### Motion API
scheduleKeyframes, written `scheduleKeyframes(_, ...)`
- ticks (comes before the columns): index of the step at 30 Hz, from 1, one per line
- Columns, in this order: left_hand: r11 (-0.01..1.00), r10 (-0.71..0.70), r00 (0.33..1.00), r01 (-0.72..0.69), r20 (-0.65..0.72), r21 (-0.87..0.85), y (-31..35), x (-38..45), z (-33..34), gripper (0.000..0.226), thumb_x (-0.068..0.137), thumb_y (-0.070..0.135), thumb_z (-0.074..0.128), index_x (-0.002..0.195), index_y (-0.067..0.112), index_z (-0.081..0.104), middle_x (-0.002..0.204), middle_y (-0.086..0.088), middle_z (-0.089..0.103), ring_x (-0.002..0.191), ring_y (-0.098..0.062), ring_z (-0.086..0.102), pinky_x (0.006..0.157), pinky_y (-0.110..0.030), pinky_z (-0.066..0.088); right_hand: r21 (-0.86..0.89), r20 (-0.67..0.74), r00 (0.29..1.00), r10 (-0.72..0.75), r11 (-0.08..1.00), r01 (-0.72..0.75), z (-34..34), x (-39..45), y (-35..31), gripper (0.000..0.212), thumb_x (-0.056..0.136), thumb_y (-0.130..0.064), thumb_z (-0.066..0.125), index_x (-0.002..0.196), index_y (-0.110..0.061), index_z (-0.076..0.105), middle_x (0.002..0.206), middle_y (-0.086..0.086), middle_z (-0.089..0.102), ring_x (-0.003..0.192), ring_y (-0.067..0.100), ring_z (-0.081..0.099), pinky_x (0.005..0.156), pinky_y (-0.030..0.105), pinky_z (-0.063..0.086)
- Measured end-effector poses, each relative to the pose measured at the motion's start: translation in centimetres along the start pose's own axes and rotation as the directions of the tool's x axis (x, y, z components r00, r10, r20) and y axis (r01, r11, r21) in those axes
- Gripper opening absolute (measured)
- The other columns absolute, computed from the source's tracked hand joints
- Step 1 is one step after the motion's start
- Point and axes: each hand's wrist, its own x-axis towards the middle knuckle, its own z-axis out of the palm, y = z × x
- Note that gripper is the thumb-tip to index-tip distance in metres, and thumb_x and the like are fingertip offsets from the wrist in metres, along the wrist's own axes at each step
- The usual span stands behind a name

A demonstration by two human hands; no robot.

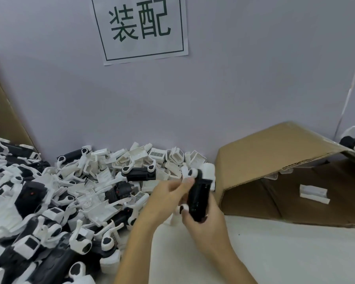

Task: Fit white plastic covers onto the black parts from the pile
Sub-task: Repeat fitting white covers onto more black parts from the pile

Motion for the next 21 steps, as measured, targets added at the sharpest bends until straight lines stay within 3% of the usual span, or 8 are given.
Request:
scheduleKeyframes(1, 1.0, -0.024, 0.999, 0.023, 0.049, 0.02, 0.0, 0.0, 0.3, 0.029, 0.093, 0.045, 0.064, 0.092, 0.018, 0.077, 0.086, 0.004, 0.077, 0.079, -0.005, 0.072, 0.065, -0.012, 0.05, -0.064, 0.036, 0.999, -0.036, 0.997, 0.039, 0.1, -0.1, 0.2, 0.055, 0.075, -0.033, 0.071, 0.126, -0.041, 0.054, 0.109, -0.019, 0.068, 0.105, 0.001, 0.065, 0.081, 0.016, 0.053)
scheduleKeyframes(3, 0.999, -0.053, 0.999, 0.053, 0.011, -0.003, -0.3, 0.1, 1.2, 0.019, 0.088, 0.039, 0.073, 0.09, 0.021, 0.077, 0.083, 0.007, 0.077, 0.079, -0.002, 0.072, 0.062, -0.009, 0.048, -0.175, 0.059, 0.995, -0.087, 0.98, 0.096, 0.4, -0.3, 0.6, 0.061, 0.073, -0.035, 0.068, 0.129, -0.04, 0.047, 0.113, -0.023, 0.059, 0.11, 0.002, 0.059, 0.085, 0.019, 0.051)
scheduleKeyframes(5, 0.976, -0.087, 0.991, 0.065, -0.104, -0.206, -0.7, 0.3, 2.3, 0.012, 0.088, 0.028, 0.075, 0.086, 0.016, 0.077, 0.082, 0.002, 0.078, 0.079, -0.008, 0.074, 0.064, -0.014, 0.052, -0.269, 0.006, 0.995, -0.099, 0.958, 0.097, 0.6, -0.2, 0.8, 0.073, 0.071, -0.05, 0.062, 0.138, -0.042, 0.032, 0.118, -0.037, 0.041, 0.116, -0.007, 0.049, 0.086, 0.009, 0.044)
scheduleKeyframes(8, 0.799, -0.274, 0.942, 0.112, -0.192, -0.59, -1.3, 0.7, 3.0, 0.022, 0.091, 0.025, 0.072, 0.095, 0.004, 0.074, 0.092, -0.013, 0.078, 0.088, -0.024, 0.076, 0.075, -0.035, 0.06, -0.346, -0.062, 0.995, -0.076, 0.937, 0.05, 0.4, -0.1, 0.9, 0.095, 0.07, -0.069, 0.058, 0.151, -0.038, 0.017, 0.122, -0.049, 0.024, 0.118, -0.023, 0.033, 0.085, 0.001, 0.035)
scheduleKeyframes(11, 0.707, -0.32, 0.936, 0.133, -0.146, -0.695, -2.1, 0.6, 3.1, 0.031, 0.089, 0.029, 0.071, 0.102, 0.0, 0.072, 0.097, -0.017, 0.077, 0.089, -0.028, 0.076, 0.067, -0.032, 0.062, -0.379, -0.083, 0.996, -0.011, 0.925, -0.021, 0.3, 0.0, 1.1, 0.094, 0.077, -0.055, 0.074, 0.152, -0.033, 0.023, 0.127, -0.032, 0.036, 0.119, -0.013, 0.036, 0.089, 0.006, 0.031)
scheduleKeyframes(15, 0.666, -0.324, 0.933, 0.105, -0.159, -0.739, -3.1, 0.4, 3.8, 0.049, 0.073, 0.038, 0.075, 0.102, -0.002, 0.072, 0.102, -0.023, 0.074, 0.095, -0.032, 0.074, 0.084, -0.039, 0.059, -0.434, -0.132, 0.988, -0.076, 0.901, 0.011, 0.2, -0.1, 1.3, 0.073, 0.074, -0.044, 0.081, 0.136, -0.029, 0.045, 0.119, -0.022, 0.052, 0.111, 0.001, 0.05, 0.091, 0.018, 0.043)
scheduleKeyframes(18, 0.71, -0.33, 0.918, 0.086, -0.222, -0.699, -4.0, 0.6, 4.3, 0.057, 0.062, 0.052, 0.079, 0.087, 0.001, 0.076, 0.094, -0.025, 0.074, 0.09, -0.037, 0.072, 0.088, -0.046, 0.057, -0.421, -0.159, 0.98, -0.122, 0.906, 0.044, 0.2, -0.3, 0.7, 0.055, 0.063, -0.052, 0.076, 0.11, -0.034, 0.054, 0.097, -0.02, 0.061, 0.092, 0.001, 0.057, 0.075, 0.013, 0.045)
scheduleKeyframes(21, 0.739, -0.274, 0.925, 0.029, -0.261, -0.673, -4.6, 0.6, 4.2, 0.059, 0.059, 0.058, 0.079, 0.08, 0.003, 0.076, 0.09, -0.026, 0.074, 0.083, -0.036, 0.072, 0.082, -0.045, 0.056, -0.382, -0.167, 0.978, -0.124, 0.923, 0.052, 0.3, -0.3, 0.1, 0.054, 0.054, -0.063, 0.068, 0.097, -0.032, 0.06, 0.083, -0.016, 0.066, 0.085, 0.002, 0.06, 0.071, 0.016, 0.048)
